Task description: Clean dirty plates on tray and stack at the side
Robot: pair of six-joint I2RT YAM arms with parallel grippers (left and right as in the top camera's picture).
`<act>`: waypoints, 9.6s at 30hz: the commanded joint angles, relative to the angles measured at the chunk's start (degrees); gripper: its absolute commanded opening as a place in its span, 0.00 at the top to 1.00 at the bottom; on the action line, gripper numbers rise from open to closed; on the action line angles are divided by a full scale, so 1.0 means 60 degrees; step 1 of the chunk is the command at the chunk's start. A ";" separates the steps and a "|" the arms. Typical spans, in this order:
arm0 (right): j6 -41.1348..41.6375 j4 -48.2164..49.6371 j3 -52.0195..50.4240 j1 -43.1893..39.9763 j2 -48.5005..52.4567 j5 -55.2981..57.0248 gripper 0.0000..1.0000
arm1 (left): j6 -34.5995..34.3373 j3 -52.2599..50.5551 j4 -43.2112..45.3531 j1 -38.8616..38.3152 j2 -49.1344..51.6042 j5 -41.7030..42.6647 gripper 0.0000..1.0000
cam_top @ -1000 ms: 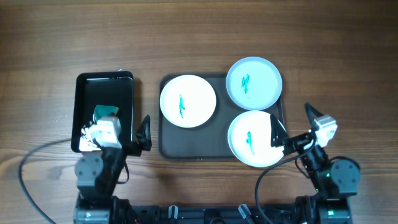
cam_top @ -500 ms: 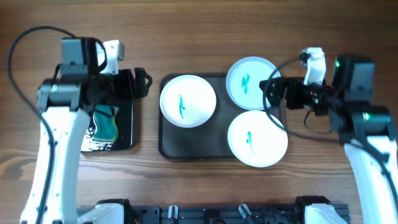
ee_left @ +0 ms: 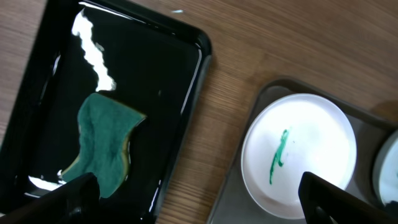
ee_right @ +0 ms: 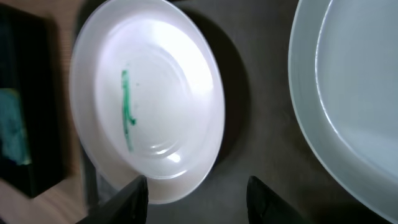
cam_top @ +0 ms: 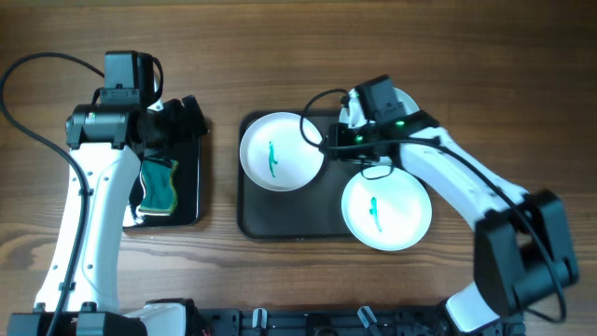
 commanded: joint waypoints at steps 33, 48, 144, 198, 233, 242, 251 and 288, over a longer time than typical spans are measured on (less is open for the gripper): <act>0.0667 0.1712 0.0157 0.0652 0.2306 0.0845 0.96 | 0.1486 -0.4309 0.3861 0.1428 0.1953 -0.1351 0.16; 0.0925 0.1781 0.0157 0.0652 0.2306 0.0845 0.95 | 0.0849 -0.3453 0.3249 0.1428 0.2062 -0.0586 0.96; 0.1676 0.0670 0.0160 0.0426 0.2211 0.1027 0.96 | -0.3370 -0.0098 0.1035 -0.3836 0.5639 -0.2535 0.96; 0.1625 0.0543 0.0149 0.0149 0.2211 0.0597 0.96 | -0.1311 -0.0120 0.4630 -0.4156 0.5643 0.0069 0.96; 0.0328 -0.2040 0.0153 0.5195 -0.1818 1.4560 0.96 | -0.1355 0.2619 -0.0874 -0.2138 0.3355 0.0262 0.96; -0.2940 -0.0149 0.0153 0.6280 -0.1818 1.7904 0.96 | -0.1351 0.2619 -0.0852 -0.2138 0.3355 0.0262 0.96; -0.0969 -0.0976 0.0117 0.5461 -0.1818 1.2874 0.95 | -0.1351 0.2619 -0.0856 -0.2138 0.3355 0.0262 0.96; -0.1381 -0.0674 -0.2182 -0.9275 -0.0933 0.1847 0.59 | -0.1355 0.2619 -0.0597 -0.3202 0.3362 0.0262 0.96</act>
